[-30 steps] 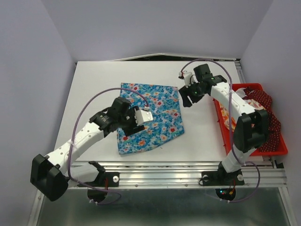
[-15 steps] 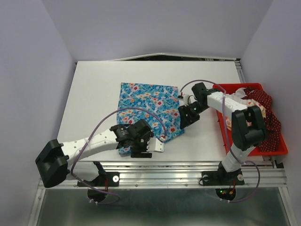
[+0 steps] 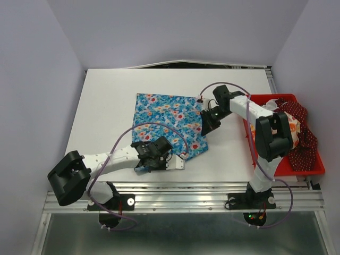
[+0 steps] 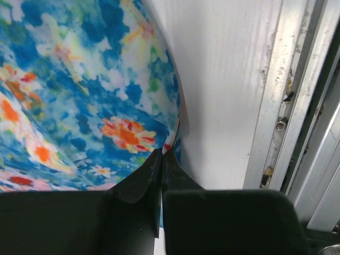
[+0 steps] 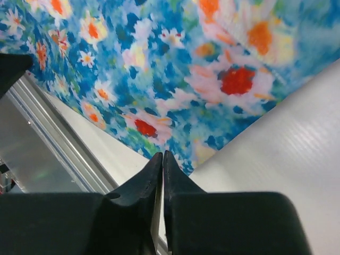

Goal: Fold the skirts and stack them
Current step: Flatten the skirt out

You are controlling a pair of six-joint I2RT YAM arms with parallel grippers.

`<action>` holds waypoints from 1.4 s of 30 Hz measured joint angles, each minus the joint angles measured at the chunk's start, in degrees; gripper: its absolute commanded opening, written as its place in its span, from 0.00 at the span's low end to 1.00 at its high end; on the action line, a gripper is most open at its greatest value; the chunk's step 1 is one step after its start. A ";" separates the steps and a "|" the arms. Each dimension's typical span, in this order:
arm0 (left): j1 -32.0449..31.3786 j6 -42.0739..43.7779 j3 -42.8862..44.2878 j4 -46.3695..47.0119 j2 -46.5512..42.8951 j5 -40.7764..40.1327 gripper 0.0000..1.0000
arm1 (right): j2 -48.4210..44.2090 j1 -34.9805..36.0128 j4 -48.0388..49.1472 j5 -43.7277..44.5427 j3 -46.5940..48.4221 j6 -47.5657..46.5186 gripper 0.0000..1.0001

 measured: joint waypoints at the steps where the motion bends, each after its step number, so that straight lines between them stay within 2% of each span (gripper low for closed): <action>1: 1.09 0.07 0.17 -0.09 0.00 0.70 0.00 | 0.42 0.00 -0.02 -0.02 1.75 -0.07 0.02; 6: 11.72 2.23 5.53 -2.89 0.07 6.05 0.00 | 3.30 0.00 0.15 0.35 8.07 0.79 0.02; 9: 19.28 4.33 11.50 -4.76 0.90 11.28 0.00 | 6.29 0.00 0.46 1.42 12.39 1.77 0.11; 12: 26.60 6.01 17.49 -6.05 4.90 16.87 0.00 | 10.40 0.00 0.83 3.67 18.49 2.58 0.33; 13: 28.22 6.38 19.02 -6.27 6.88 18.47 0.00 | 11.28 0.00 0.79 4.79 20.55 2.69 0.46; 16: 34.84 6.73 24.00 -7.10 16.74 22.58 0.00 | 12.20 0.00 1.11 7.67 24.30 2.99 0.58; 21: 42.75 5.33 32.85 -8.81 34.05 27.96 0.02 | 10.97 0.00 1.33 11.74 26.45 0.79 0.58; 23: 44.76 4.59 36.13 -10.32 36.41 28.98 0.05 | 9.99 0.00 1.22 12.33 25.97 -0.66 0.57; 29: 45.72 2.05 42.97 -13.99 41.55 30.08 0.08 | -0.42 0.90 1.03 13.33 15.96 -5.88 0.50; 35: 46.21 -0.31 44.68 -15.21 43.19 31.63 0.08 | -9.14 7.37 2.43 12.50 3.74 -4.98 0.44; 42: 46.45 -1.99 44.68 -15.02 43.25 31.98 0.11 | -14.51 8.57 14.19 8.39 -16.72 7.21 0.58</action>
